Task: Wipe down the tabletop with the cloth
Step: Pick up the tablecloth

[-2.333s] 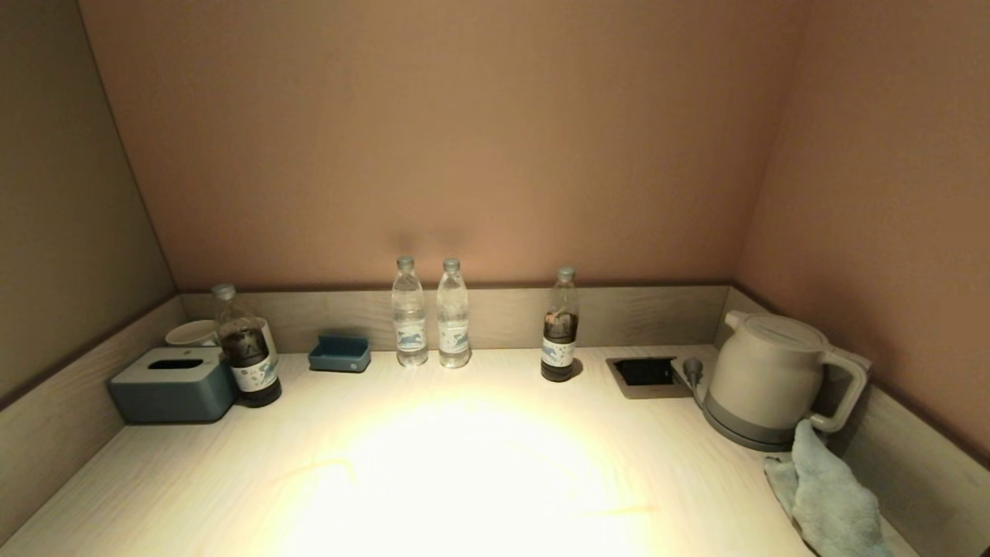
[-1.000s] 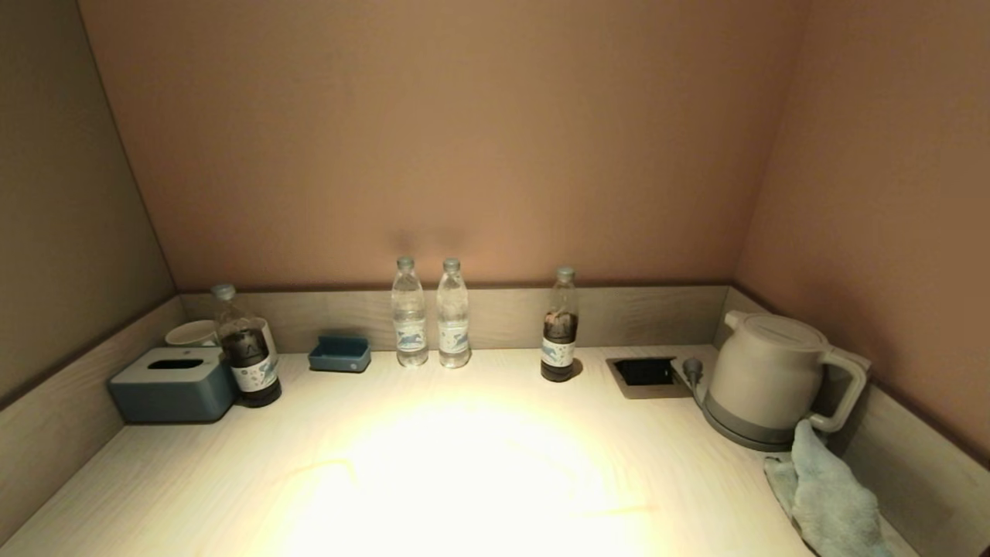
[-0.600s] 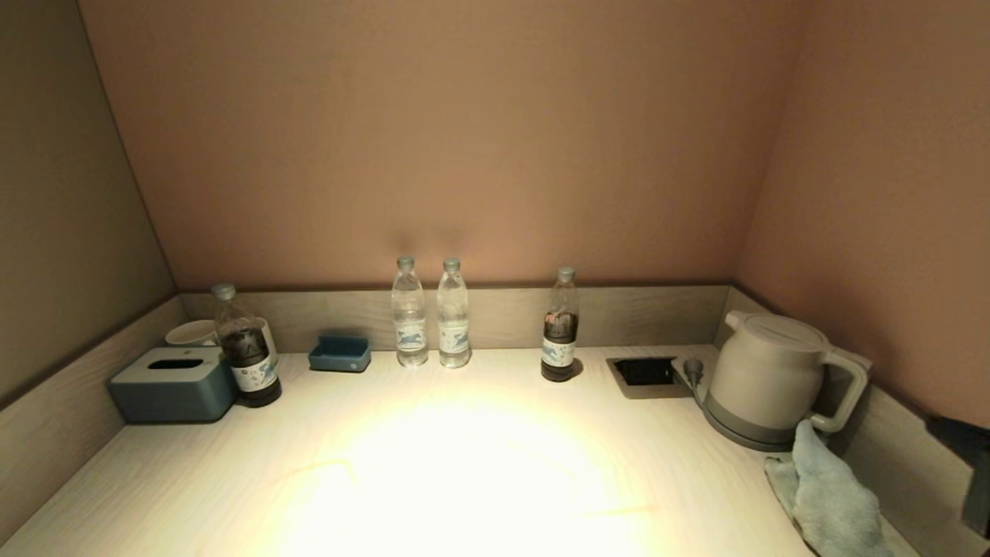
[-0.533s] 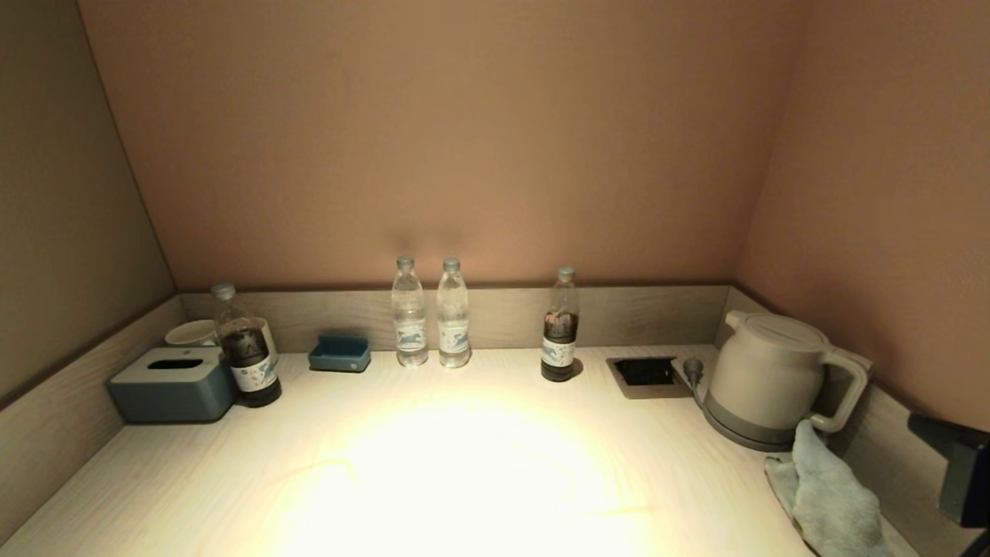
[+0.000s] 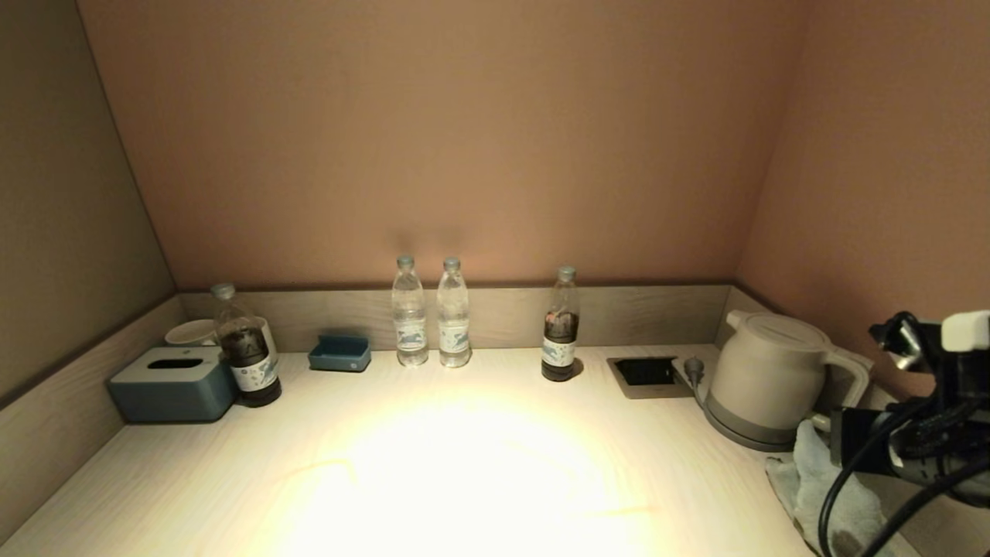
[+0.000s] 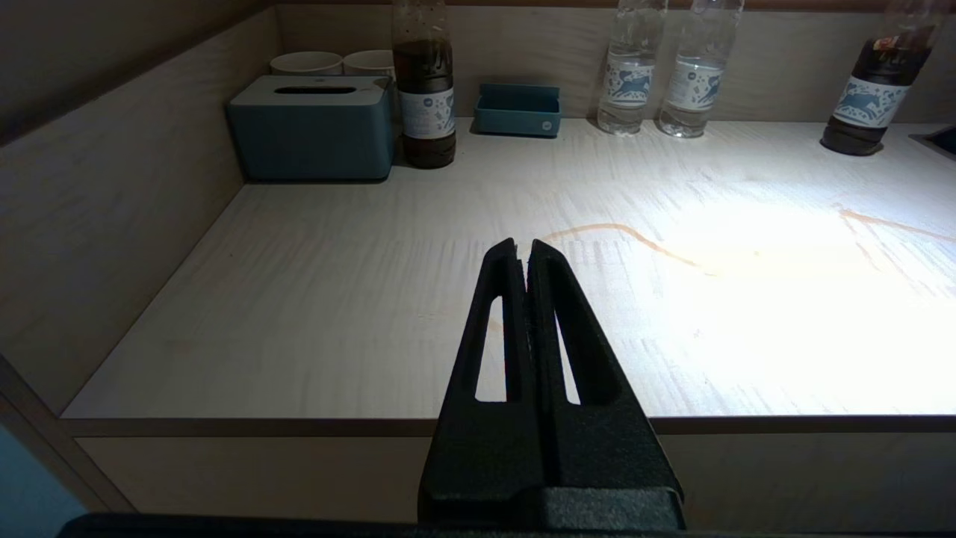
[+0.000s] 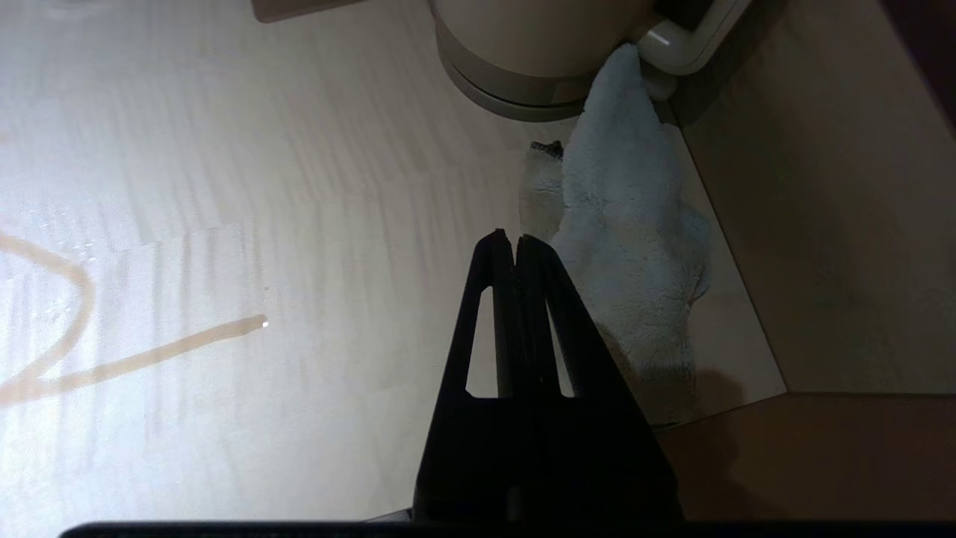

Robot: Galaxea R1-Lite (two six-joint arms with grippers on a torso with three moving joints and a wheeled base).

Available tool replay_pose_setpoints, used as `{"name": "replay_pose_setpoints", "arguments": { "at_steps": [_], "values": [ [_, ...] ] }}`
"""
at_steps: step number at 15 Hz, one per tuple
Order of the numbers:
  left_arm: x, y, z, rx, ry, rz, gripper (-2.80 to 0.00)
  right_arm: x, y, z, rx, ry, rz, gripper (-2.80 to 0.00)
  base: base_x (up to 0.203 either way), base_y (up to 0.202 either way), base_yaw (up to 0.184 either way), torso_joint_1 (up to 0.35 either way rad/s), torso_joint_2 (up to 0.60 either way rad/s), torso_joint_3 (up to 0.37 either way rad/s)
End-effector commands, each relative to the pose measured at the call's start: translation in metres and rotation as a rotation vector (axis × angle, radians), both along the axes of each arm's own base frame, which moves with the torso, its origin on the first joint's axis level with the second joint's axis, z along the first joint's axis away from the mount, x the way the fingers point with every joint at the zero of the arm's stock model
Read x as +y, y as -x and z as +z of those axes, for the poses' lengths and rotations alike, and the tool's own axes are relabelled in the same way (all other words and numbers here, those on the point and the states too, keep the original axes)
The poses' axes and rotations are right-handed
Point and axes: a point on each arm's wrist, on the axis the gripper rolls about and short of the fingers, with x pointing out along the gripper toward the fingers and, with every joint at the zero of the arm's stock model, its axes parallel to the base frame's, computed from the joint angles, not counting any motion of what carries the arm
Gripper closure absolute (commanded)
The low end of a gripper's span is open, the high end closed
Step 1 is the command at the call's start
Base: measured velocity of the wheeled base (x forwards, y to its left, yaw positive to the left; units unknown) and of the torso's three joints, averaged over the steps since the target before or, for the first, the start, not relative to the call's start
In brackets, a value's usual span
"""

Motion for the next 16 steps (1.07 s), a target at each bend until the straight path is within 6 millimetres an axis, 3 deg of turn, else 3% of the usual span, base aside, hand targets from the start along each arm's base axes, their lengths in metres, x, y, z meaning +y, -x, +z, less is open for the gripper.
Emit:
{"name": "replay_pose_setpoints", "arguments": {
  "at_steps": [1,4,8,9,12,16],
  "values": [
    [0.000,0.000,0.000,0.000,0.001,0.000,0.00,-0.016,-0.045,-0.039,0.085,-0.006,-0.046,0.00,0.000,0.000,0.000,0.000,0.00,0.000],
    [0.000,0.000,0.000,0.000,0.001,0.000,0.00,-0.036,-0.075,-0.070,0.147,-0.007,-0.112,0.00,0.000,0.000,0.000,0.000,0.00,0.000],
    [0.000,0.000,0.000,0.000,0.001,0.000,0.00,-0.047,-0.083,-0.084,0.175,0.004,-0.155,0.00,0.000,0.000,0.000,0.000,0.00,0.000],
    [0.000,0.000,0.000,0.000,0.001,0.000,0.00,-0.048,-0.083,-0.084,0.172,0.012,-0.162,-2.80,0.000,0.000,0.000,0.000,0.00,0.000],
    [0.000,0.000,0.000,0.000,0.001,0.000,0.00,-0.047,-0.081,-0.079,0.156,0.023,-0.172,-2.80,0.000,0.000,0.000,0.000,0.00,0.000],
    [0.000,0.000,0.000,0.000,0.001,0.000,0.00,-0.054,-0.082,-0.089,0.192,0.018,-0.200,-2.80,0.000,0.000,0.000,0.000,0.00,0.000]
  ]
}}
